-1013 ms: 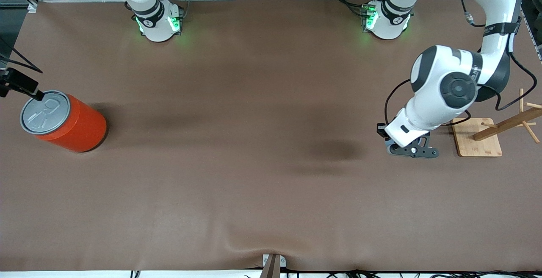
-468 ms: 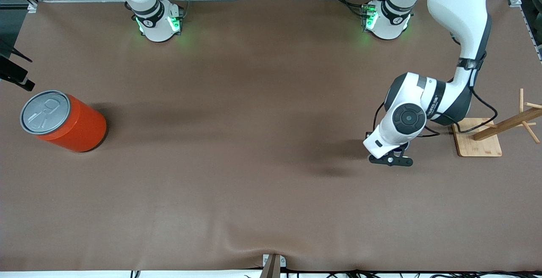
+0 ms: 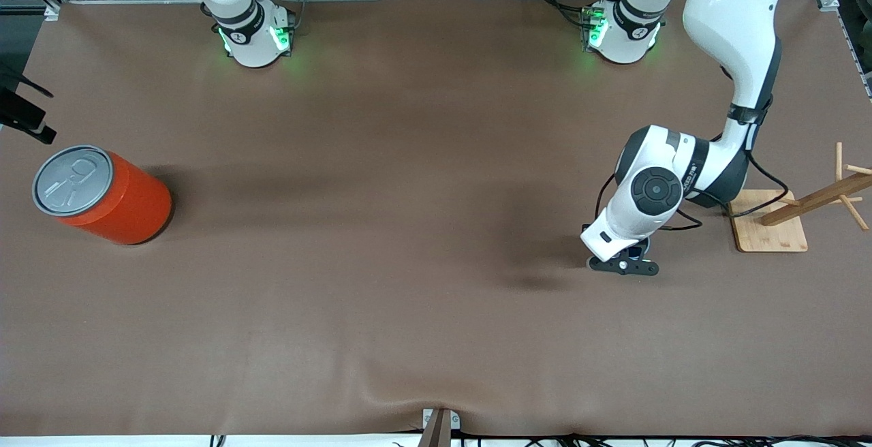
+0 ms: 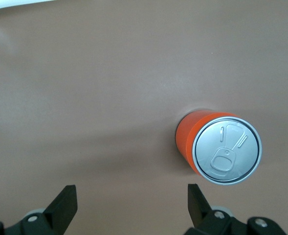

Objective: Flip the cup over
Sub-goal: 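Set the cup upright on the table and open the left gripper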

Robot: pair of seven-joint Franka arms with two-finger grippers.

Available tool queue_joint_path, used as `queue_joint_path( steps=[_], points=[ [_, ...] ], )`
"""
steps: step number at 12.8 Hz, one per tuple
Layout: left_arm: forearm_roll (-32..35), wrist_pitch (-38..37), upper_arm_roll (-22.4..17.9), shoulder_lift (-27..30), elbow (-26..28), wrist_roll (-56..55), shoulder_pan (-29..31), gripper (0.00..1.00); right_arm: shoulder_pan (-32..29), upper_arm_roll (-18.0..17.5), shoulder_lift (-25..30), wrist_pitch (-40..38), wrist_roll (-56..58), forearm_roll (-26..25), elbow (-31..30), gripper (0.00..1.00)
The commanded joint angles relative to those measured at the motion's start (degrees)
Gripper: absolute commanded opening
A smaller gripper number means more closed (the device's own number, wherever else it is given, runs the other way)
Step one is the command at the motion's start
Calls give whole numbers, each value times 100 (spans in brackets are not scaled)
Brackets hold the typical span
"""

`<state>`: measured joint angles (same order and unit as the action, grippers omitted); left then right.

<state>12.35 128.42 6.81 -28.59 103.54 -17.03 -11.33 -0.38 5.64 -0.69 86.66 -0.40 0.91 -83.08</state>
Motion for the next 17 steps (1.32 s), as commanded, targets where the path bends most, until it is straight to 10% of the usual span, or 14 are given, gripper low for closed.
queue_joint_path(
  steps=[1,9,10,11,17],
  points=[
    [-31,289,14,91,341,-99,17,0,-155,-229,16,-96,66,-82,28,100],
    [-31,694,14,73,773,-108,26,0,-182,-230,16,-114,-4,-74,11,100],
    [-39,694,14,73,764,-125,26,35,-190,-230,16,-114,-4,-74,11,100],
    [-39,694,14,99,764,-177,17,99,-199,-230,16,-114,-4,-65,11,100],
    [-39,2,198,1126,624,-169,-53,100,-199,-230,16,-114,22,-65,11,100]
  ],
)
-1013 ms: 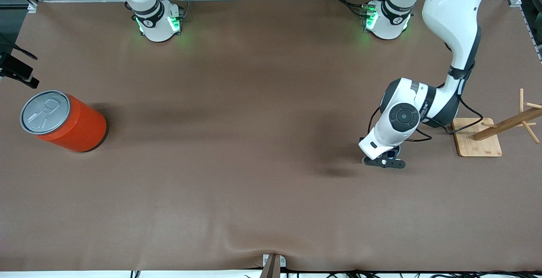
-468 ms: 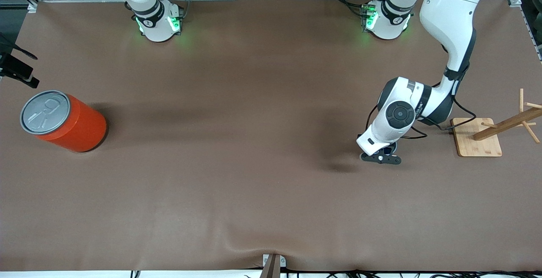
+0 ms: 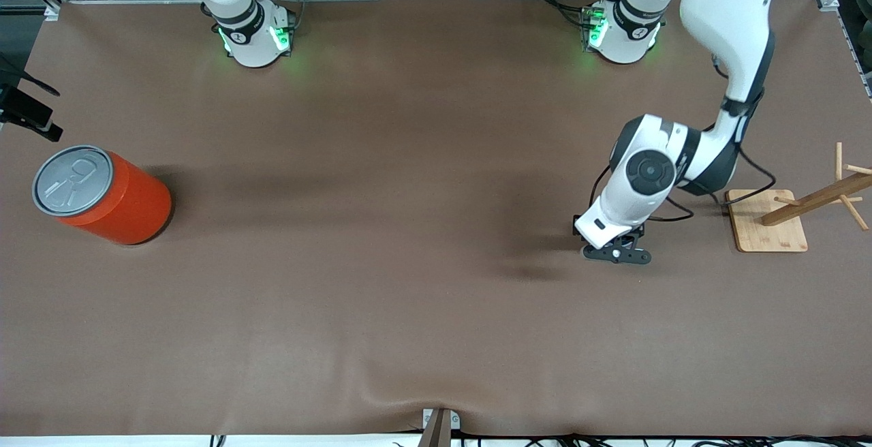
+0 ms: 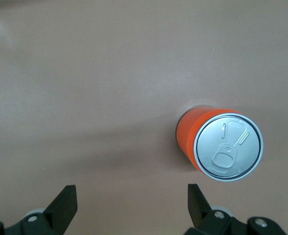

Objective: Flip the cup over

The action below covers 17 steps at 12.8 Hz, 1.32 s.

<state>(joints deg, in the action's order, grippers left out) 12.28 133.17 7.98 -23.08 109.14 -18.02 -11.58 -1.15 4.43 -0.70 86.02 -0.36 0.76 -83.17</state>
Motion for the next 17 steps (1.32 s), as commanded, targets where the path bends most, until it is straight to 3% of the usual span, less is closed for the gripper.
queue_joint_path(
  steps=[1,3,6,13,14,17],
  points=[
    [-33,-832,81,786,-41,-52,-28,100,-122,-100,8,-50,35,-50,20,100],
    [-50,-1501,98,1234,-200,27,24,100,-113,-100,8,-42,44,-50,20,100],
    [-489,-1898,63,1850,-305,140,77,100,-113,-83,8,-50,53,-41,20,100],
    [-648,-4539,98,1825,-2034,2255,1129,100,-87,-83,0,-50,45,-23,20,100],
    [-674,-4919,63,1651,-2420,2555,1132,100,-87,-83,0,-59,44,-23,20,100],
    [-910,-5037,-409,1763,-2538,2306,765,100,-87,-83,0,-50,53,-23,20,100]
  ],
)
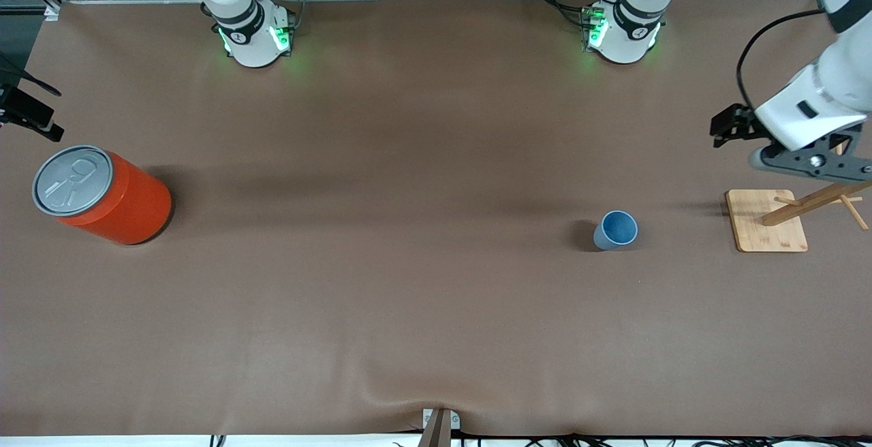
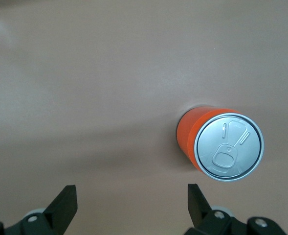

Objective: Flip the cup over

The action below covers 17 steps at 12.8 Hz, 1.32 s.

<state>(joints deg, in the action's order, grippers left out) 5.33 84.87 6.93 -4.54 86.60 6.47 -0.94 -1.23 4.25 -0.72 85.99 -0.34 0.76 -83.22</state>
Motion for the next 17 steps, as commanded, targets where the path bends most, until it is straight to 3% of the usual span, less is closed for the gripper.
queue_joint_path(
  steps=[1,4,7,9,17],
  points=[
    [-478,-216,-541,-22,-293,-520,-371,100,-70,-65,2,-47,52,-23,25,100],
    [-621,-243,-658,654,198,-876,-433,100,-52,-65,2,-56,52,-23,25,100],
    [-534,-243,-658,560,76,-649,-460,100,-70,-65,-16,-29,52,3,33,100],
    [-79,-251,-623,480,58,-157,-503,100,-70,-73,-33,-29,52,21,25,100],
    [-498,-401,-640,401,-135,-646,-354,100,-87,-74,-33,-38,43,21,25,100]
  ],
)
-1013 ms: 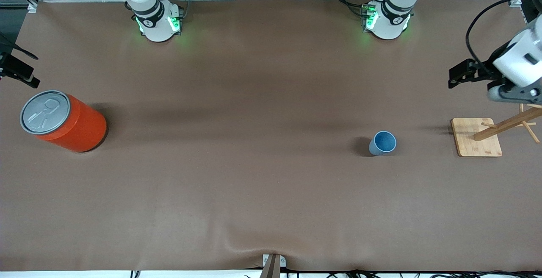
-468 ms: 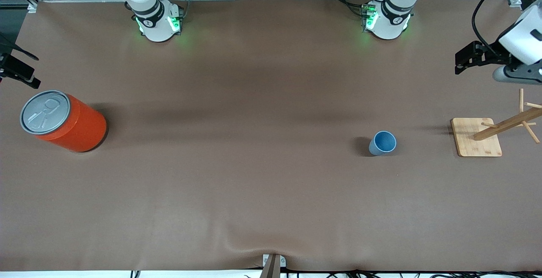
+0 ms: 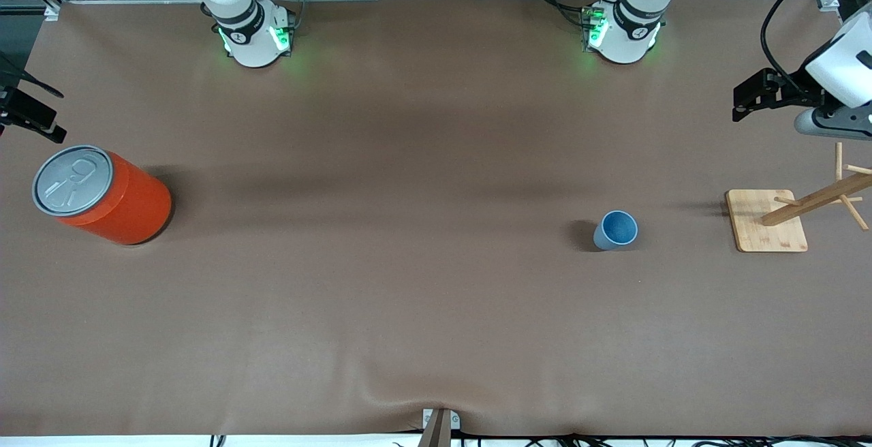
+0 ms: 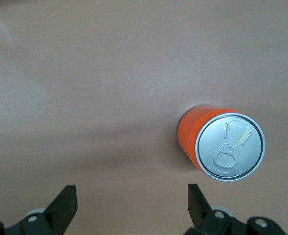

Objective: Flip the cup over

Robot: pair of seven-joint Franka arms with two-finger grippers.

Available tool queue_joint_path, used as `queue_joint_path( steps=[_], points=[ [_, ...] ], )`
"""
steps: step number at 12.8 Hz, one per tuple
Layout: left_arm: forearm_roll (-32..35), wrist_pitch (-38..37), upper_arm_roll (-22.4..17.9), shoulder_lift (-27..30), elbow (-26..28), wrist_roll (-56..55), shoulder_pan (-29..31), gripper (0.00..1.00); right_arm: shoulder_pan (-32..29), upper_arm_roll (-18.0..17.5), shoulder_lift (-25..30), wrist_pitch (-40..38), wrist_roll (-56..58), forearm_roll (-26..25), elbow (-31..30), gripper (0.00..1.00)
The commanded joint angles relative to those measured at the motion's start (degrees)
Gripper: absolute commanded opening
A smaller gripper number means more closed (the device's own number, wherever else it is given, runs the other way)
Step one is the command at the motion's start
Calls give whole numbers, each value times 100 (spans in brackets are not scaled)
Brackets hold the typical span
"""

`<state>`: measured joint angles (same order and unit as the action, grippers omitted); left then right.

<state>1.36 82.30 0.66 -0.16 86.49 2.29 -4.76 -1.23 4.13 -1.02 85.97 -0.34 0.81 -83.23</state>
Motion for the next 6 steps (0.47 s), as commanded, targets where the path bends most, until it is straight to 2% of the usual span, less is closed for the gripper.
queue_joint_path(
  steps=[1,6],
  points=[
    [-101,-144,-13,-37,-123,-334,28,100,-79,-61,-3,-37,43,24,35,100],
    [-109,-127,-13,-37,-123,-291,81,100,-79,-61,-3,-37,34,24,26,100]
  ],
)
